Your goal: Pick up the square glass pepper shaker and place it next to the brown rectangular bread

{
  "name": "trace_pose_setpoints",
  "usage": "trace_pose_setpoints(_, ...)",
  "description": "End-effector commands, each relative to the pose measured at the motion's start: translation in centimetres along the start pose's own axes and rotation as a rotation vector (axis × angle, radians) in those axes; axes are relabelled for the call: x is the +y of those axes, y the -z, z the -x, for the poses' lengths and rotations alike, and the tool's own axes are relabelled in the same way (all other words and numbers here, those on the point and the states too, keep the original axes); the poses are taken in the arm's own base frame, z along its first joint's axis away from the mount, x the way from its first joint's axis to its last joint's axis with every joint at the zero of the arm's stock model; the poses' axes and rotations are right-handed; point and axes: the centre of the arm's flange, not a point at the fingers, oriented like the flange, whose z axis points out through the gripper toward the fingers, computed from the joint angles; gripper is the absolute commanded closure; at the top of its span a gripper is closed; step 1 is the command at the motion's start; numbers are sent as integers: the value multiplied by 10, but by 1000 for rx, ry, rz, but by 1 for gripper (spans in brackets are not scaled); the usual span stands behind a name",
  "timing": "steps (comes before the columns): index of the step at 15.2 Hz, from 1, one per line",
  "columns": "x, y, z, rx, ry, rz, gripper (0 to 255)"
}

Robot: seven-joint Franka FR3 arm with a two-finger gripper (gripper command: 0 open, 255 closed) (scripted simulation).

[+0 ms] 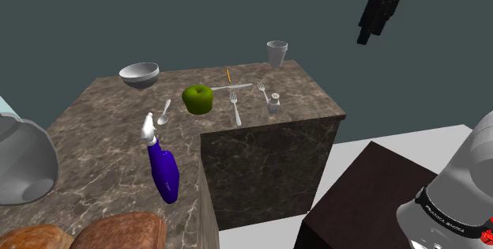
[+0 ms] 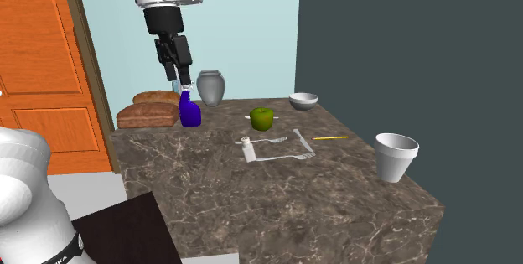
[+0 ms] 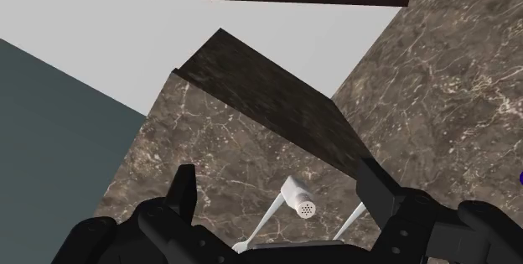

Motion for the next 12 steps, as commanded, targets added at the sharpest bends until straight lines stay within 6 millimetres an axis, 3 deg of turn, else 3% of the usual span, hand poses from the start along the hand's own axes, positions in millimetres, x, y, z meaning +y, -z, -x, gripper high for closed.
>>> trace_pose_setpoints(1,0,0,0,0,0,0,0)
trace_pose_setpoints(12,-33,-102,-105,-47,-13,-14,0)
